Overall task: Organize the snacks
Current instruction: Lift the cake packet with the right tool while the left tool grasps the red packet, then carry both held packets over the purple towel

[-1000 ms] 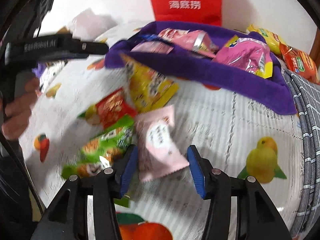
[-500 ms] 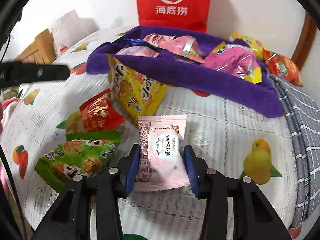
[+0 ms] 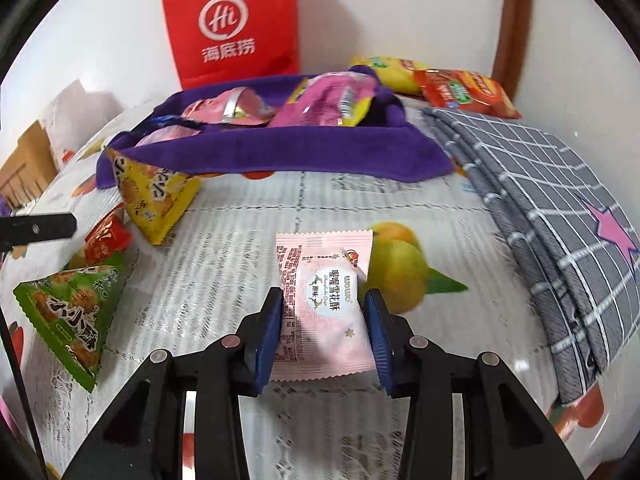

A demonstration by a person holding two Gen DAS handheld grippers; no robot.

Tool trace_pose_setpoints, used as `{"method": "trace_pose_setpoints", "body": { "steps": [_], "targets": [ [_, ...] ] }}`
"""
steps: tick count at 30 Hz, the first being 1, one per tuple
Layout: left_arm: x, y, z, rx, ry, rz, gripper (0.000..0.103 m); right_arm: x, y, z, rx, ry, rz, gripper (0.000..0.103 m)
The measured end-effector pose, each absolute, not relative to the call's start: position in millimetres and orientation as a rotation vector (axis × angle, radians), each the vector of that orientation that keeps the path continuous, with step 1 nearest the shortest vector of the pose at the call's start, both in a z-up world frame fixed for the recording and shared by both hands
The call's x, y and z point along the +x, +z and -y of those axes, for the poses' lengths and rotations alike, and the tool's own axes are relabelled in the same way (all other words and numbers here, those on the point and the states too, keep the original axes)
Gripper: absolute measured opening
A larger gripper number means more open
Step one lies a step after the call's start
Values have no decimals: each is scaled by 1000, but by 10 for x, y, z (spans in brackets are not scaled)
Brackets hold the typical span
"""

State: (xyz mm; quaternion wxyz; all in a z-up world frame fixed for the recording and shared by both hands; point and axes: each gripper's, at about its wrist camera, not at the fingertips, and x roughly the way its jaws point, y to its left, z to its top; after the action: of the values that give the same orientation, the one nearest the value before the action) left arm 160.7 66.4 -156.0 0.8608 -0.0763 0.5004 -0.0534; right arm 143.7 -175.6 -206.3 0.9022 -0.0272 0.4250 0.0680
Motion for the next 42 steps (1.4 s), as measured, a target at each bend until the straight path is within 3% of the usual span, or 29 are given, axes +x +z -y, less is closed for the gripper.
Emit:
{"method": "trace_pose_setpoints", "body": {
  "steps": [9, 12, 20, 24, 28, 42],
  "targets": [
    [1754, -1767, -369, -105, -146, -1098, 71, 1422, -2055, 1710, -82, 124, -873, 41],
    [1781, -1837, -306, -73, -142, -1091, 80, 1420, -2053, 1705, -85, 123, -873, 41],
    [1802, -1909, -138, 58, -72, -1058, 81, 1430, -2058, 1703, -87, 118, -876, 42],
    [1758, -1870, -227, 32, -46, -1051, 58, 1435, -2058, 1705, -89, 118, -875, 42],
    [1759, -1826, -353, -22, -59, -1061, 53, 1434, -2056, 1703, -89, 117, -876, 42],
    [1714, -1530, -624, -100, -110, -1028, 53, 1413, -2032, 1651, -124, 97, -873, 41]
  ]
}}
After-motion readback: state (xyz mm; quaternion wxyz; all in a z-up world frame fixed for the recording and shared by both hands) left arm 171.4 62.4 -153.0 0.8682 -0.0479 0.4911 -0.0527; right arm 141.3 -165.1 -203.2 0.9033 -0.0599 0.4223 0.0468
